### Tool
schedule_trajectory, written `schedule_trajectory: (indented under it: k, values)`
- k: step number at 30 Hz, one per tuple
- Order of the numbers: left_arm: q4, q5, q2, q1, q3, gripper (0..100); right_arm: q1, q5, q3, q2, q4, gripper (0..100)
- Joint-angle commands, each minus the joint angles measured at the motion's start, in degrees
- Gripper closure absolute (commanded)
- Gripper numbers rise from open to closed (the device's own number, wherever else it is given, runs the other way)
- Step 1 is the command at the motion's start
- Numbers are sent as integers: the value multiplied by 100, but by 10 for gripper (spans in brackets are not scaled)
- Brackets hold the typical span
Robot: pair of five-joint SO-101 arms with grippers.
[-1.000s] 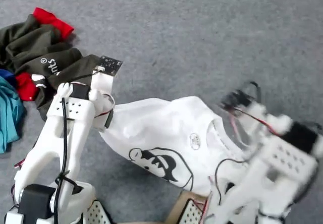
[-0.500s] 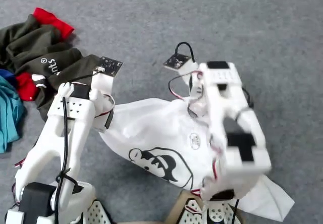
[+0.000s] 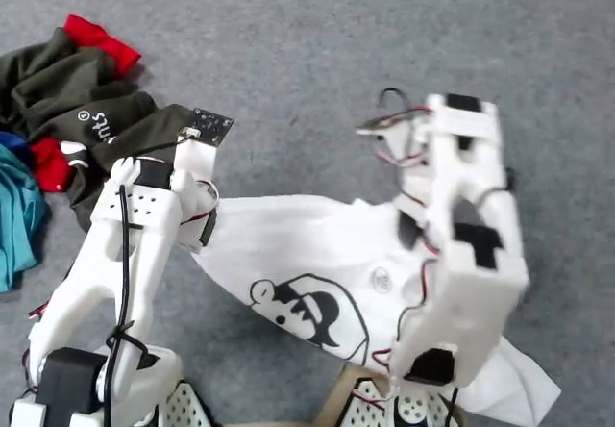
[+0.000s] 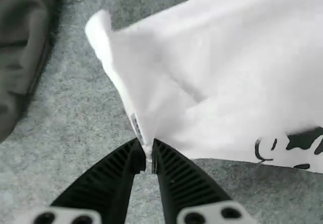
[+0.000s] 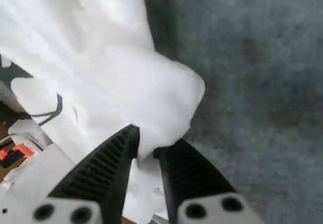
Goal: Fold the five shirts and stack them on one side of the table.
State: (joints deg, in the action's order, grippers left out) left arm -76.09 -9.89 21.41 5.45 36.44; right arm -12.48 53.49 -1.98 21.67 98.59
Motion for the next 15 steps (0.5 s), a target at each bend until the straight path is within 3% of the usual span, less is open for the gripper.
schedule_trajectory:
  k: [1, 7, 12, 15]
  values:
    - [-35, -62, 26, 31, -40, 970, -967, 914, -866, -1235, 141, 985]
    - [-53, -70, 26, 48, -48, 970, -2154, 2646, -3002, -3090, 97, 984]
    - [-105, -70, 26, 4, -31, 970, -2365, 3833, -4084, -4444, 202, 982]
    - [-431, -255, 26, -4, -31, 970, -2365, 4044, -4215, -5358, 237, 935]
